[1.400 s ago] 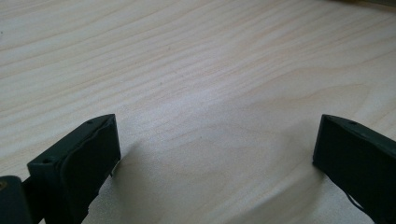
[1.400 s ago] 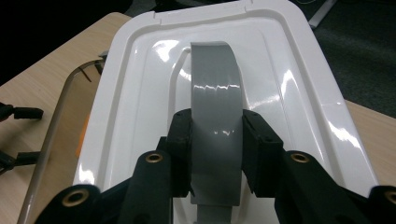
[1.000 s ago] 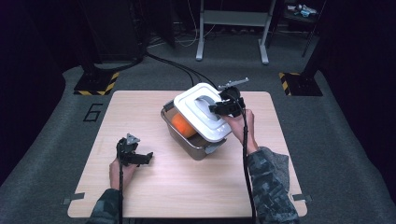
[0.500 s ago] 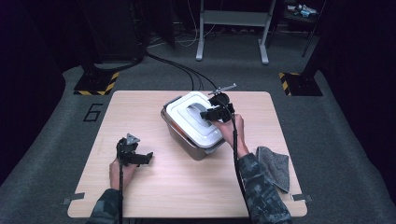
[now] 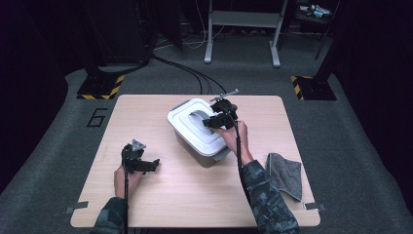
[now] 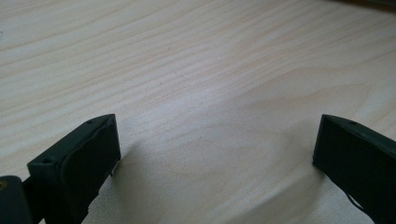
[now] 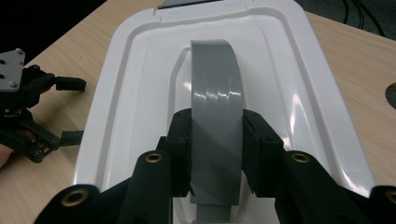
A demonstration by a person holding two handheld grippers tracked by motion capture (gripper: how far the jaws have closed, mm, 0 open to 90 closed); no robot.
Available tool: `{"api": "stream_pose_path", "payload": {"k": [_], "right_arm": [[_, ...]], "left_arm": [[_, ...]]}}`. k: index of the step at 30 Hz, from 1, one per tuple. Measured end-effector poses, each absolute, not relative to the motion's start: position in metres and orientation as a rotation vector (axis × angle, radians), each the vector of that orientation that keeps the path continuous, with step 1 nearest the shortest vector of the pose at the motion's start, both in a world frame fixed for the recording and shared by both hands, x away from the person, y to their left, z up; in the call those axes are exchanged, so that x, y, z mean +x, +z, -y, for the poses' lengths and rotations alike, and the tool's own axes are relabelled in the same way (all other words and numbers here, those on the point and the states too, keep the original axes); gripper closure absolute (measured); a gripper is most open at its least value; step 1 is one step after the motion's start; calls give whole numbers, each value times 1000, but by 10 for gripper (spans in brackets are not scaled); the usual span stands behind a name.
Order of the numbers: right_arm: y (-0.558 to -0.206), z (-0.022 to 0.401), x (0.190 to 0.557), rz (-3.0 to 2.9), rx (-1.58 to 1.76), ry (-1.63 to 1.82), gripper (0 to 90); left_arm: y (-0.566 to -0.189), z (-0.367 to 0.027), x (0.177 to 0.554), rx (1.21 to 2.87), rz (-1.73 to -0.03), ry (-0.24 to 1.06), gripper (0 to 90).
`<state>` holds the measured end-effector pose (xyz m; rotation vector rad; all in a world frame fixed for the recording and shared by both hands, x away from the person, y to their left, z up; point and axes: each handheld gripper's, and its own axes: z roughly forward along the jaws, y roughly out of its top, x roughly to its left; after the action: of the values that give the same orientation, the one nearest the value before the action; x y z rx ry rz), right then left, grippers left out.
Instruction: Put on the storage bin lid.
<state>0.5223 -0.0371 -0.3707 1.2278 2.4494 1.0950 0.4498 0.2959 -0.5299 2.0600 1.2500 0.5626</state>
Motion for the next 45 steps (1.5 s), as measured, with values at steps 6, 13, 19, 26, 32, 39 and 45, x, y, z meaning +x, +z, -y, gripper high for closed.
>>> {"api": "stream_pose_path", "payload": {"k": [6, 13, 19, 26, 32, 39, 45], "right_arm": [[-373, 35, 521, -2449, 1226, 1087, 665], [-374, 36, 520, -2445, 1238, 1103, 664], [-374, 37, 521, -2437, 1224, 1097, 498], [-363, 50, 515, -2381, 1207, 1178, 183], [-351, 66, 500, -2338, 1176, 1230, 90], [-349, 83, 481, -2306, 1153, 1242, 8], [-359, 101, 461, -2265, 1156, 1236, 0]], "left_arm": [[-530, -296, 450, 2060, -1252, 563, 4], [-530, -296, 450, 2064, -1248, 563, 4], [-530, -296, 450, 2068, -1244, 564, 4], [-529, -297, 450, 2071, -1245, 560, 4], [-529, -297, 450, 2074, -1244, 560, 4], [-531, -295, 450, 2049, -1251, 575, 4], [-530, -296, 450, 2056, -1250, 567, 4]]}}
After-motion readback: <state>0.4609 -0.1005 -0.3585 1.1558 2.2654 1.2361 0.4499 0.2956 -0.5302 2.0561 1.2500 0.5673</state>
